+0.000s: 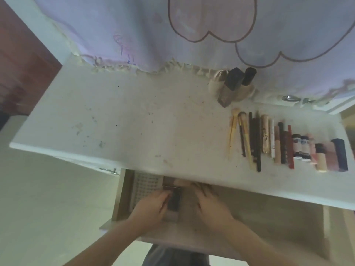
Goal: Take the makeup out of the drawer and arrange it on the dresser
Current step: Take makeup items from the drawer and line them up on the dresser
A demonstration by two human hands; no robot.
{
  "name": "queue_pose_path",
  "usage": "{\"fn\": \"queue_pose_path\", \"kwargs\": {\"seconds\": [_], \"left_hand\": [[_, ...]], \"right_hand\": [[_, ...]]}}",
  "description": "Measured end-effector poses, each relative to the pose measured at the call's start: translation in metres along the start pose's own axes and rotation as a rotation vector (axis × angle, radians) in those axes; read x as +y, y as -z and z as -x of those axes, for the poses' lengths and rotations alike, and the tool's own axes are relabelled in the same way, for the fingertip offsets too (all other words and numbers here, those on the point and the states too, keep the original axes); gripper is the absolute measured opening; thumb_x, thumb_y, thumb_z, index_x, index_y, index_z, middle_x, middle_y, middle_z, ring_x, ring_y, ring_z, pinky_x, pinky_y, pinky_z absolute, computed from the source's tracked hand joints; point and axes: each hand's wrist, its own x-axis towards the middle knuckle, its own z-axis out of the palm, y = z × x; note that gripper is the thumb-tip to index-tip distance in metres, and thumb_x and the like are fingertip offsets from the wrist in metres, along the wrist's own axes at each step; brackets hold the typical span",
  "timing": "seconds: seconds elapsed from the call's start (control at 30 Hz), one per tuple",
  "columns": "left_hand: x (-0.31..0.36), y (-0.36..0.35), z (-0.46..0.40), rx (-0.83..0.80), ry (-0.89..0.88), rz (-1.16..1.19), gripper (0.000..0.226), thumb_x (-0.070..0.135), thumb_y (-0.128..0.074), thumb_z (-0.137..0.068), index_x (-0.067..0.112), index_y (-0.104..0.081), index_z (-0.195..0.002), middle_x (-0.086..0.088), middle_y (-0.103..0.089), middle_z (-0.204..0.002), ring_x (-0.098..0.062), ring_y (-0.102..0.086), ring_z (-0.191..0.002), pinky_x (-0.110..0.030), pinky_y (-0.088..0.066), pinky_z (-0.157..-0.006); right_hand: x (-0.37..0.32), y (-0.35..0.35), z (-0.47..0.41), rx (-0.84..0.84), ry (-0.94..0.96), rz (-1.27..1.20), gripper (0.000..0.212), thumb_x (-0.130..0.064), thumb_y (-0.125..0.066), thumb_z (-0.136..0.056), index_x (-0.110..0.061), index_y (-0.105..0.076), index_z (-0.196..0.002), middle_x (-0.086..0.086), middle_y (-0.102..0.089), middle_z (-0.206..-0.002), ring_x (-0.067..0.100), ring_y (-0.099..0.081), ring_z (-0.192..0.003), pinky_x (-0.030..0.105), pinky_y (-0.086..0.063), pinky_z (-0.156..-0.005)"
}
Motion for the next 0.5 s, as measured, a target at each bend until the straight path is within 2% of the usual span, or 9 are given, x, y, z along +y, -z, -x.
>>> {"fn": "queue_pose_path", "kwargs": {"seconds": [0.03,0.07,0.17,0.23,0.3,0.33,0.37,0.43,0.5], "left_hand": [[-0.006,-0.008,-0.008,-0.015,0.033,-0.050,0.043,0.027,-0.038,-0.098,0.024,-0.038,-0.140,0.003,-0.043,-0.141,-0.013,-0.042,-0.125,-0.027,-0.038,-0.100],[-0.009,-0.015,-0.017,-0.024,0.047,-0.104,0.048,0.026,-0.038,-0.098,0.022,-0.030,-0.145,0.002,-0.034,-0.148,-0.014,-0.036,-0.131,-0.028,-0.034,-0.104],[-0.008,-0.034,-0.034,-0.079,0.075,-0.314,0.062,0.020,-0.041,-0.094,0.017,-0.013,-0.150,-0.002,-0.016,-0.156,-0.019,-0.024,-0.139,-0.033,-0.018,-0.113],[-0.005,-0.041,-0.036,-0.079,0.080,-0.419,0.064,0.017,-0.042,-0.091,0.014,-0.014,-0.149,-0.005,-0.018,-0.155,-0.023,-0.027,-0.138,-0.037,-0.015,-0.114],[-0.003,-0.042,-0.035,-0.047,0.069,-0.477,0.061,0.017,-0.042,-0.089,0.014,-0.020,-0.146,-0.007,-0.027,-0.149,-0.025,-0.031,-0.133,-0.038,-0.019,-0.112],[-0.001,-0.041,-0.035,-0.030,0.069,-0.480,0.058,0.017,-0.042,-0.089,0.014,-0.026,-0.144,-0.008,-0.032,-0.144,-0.026,-0.033,-0.130,-0.038,-0.021,-0.110],[0.000,-0.040,-0.037,-0.017,0.072,-0.472,0.051,0.017,-0.042,-0.089,0.014,-0.034,-0.139,-0.009,-0.036,-0.139,-0.027,-0.035,-0.127,-0.038,-0.025,-0.107],[0.003,-0.032,-0.043,-0.031,0.095,-0.432,0.034,0.022,-0.045,-0.091,0.012,-0.050,-0.123,-0.012,-0.041,-0.130,-0.029,-0.036,-0.123,-0.038,-0.033,-0.098],[0.003,-0.023,-0.046,-0.105,0.123,-0.253,0.029,0.024,-0.049,-0.090,0.011,-0.054,-0.116,-0.012,-0.046,-0.127,-0.030,-0.040,-0.122,-0.036,-0.039,-0.092]], "right_hand": [[0.002,-0.005,-0.014,-0.017,-0.069,-0.002,0.054,-0.018,-0.038,-0.098,-0.019,-0.020,-0.149,0.001,-0.024,-0.155,0.022,-0.027,-0.140,0.036,-0.023,-0.115],[0.005,-0.011,-0.029,0.018,-0.120,-0.091,0.050,-0.017,-0.039,-0.099,-0.017,-0.027,-0.147,0.004,-0.030,-0.152,0.023,-0.032,-0.137,0.038,-0.025,-0.115],[0.002,-0.015,-0.048,0.325,-0.221,-0.545,0.039,-0.019,-0.054,-0.095,-0.019,-0.046,-0.134,-0.001,-0.049,-0.138,0.016,-0.047,-0.122,0.036,-0.033,-0.111],[0.003,-0.017,-0.048,0.414,-0.151,-0.481,0.038,-0.021,-0.057,-0.093,-0.028,-0.049,-0.129,-0.007,-0.051,-0.136,0.012,-0.047,-0.124,0.035,-0.034,-0.112],[0.009,-0.019,-0.043,0.435,-0.088,-0.271,0.038,-0.034,-0.061,-0.088,-0.051,-0.046,-0.119,-0.025,-0.052,-0.129,-0.001,-0.047,-0.121,0.017,-0.036,-0.106],[0.013,-0.021,-0.039,0.368,-0.076,-0.252,0.043,-0.041,-0.063,-0.082,-0.059,-0.044,-0.116,-0.034,-0.050,-0.124,-0.010,-0.045,-0.116,0.007,-0.036,-0.098],[0.015,-0.023,-0.033,0.262,-0.065,-0.255,0.051,-0.039,-0.061,-0.082,-0.059,-0.039,-0.122,-0.033,-0.046,-0.129,-0.009,-0.043,-0.118,0.006,-0.037,-0.095],[0.019,-0.028,-0.015,0.028,-0.156,-0.006,0.060,-0.025,-0.053,-0.088,-0.035,-0.028,-0.141,-0.003,-0.039,-0.140,0.017,-0.044,-0.123,0.025,-0.041,-0.095],[0.021,-0.024,0.008,-0.102,-0.244,-0.007,0.050,-0.024,-0.052,-0.089,-0.020,-0.034,-0.136,0.008,-0.042,-0.132,0.025,-0.049,-0.114,0.031,-0.043,-0.086]]}}
